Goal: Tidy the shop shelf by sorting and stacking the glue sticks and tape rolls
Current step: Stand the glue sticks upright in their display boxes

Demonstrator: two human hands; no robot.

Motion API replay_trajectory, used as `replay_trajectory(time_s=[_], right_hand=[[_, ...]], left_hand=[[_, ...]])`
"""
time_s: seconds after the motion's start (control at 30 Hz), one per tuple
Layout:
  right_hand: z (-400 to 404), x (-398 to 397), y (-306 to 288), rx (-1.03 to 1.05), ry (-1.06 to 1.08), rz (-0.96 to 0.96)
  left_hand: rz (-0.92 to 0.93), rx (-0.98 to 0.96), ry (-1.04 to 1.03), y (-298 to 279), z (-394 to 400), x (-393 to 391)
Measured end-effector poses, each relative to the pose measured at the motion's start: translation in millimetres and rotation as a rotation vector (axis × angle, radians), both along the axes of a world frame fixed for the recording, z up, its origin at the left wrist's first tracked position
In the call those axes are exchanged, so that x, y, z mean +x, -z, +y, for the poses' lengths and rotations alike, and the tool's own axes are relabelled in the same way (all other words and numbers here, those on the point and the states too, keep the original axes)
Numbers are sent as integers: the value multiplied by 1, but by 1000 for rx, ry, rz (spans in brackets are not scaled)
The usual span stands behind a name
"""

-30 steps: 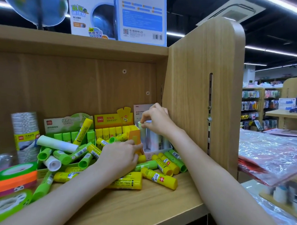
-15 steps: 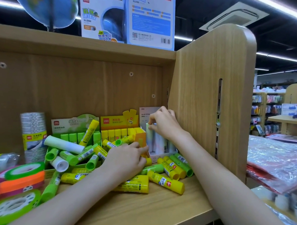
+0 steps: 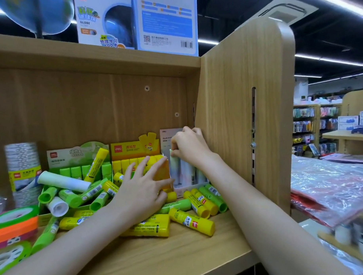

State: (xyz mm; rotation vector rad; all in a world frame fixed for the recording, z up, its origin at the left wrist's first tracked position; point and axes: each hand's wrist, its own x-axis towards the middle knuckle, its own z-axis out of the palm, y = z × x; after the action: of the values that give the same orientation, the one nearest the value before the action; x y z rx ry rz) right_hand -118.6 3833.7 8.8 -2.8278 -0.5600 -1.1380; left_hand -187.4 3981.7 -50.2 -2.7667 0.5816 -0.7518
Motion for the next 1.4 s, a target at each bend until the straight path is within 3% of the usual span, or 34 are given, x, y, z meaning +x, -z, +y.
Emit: replay_trajectory(time_s=[0.17, 0.27, 0.43, 0.53, 0.63, 0.9, 1.13, 1.3, 1.4], right_hand=[[-2, 1, 6, -60, -38, -9], [-2, -3, 11, 88, -148, 106], [-6, 4, 13, 261, -158, 108], [-8, 5, 10, 470, -240, 122], [-11, 3, 4, 523, -277, 126], [-6, -2, 4, 354, -220, 198], [-5, -3, 7, 275, -166, 125], [0, -4, 6, 31, -16, -27], [-1, -3, 5, -22, -30, 41]], left_hand=[[45, -59, -3, 0, 0, -1], [50, -34, -26, 0, -1, -2], [83, -68, -32, -1, -5, -2], [101, -68, -33, 0, -6, -1], [97, -74, -32, 0, -5, -1], [72, -97, -30, 1, -5, 0], [62, -104, -26, 2, -5, 0], [56, -93, -23, 2, -4, 0], [56, -95, -21, 2, -4, 0]])
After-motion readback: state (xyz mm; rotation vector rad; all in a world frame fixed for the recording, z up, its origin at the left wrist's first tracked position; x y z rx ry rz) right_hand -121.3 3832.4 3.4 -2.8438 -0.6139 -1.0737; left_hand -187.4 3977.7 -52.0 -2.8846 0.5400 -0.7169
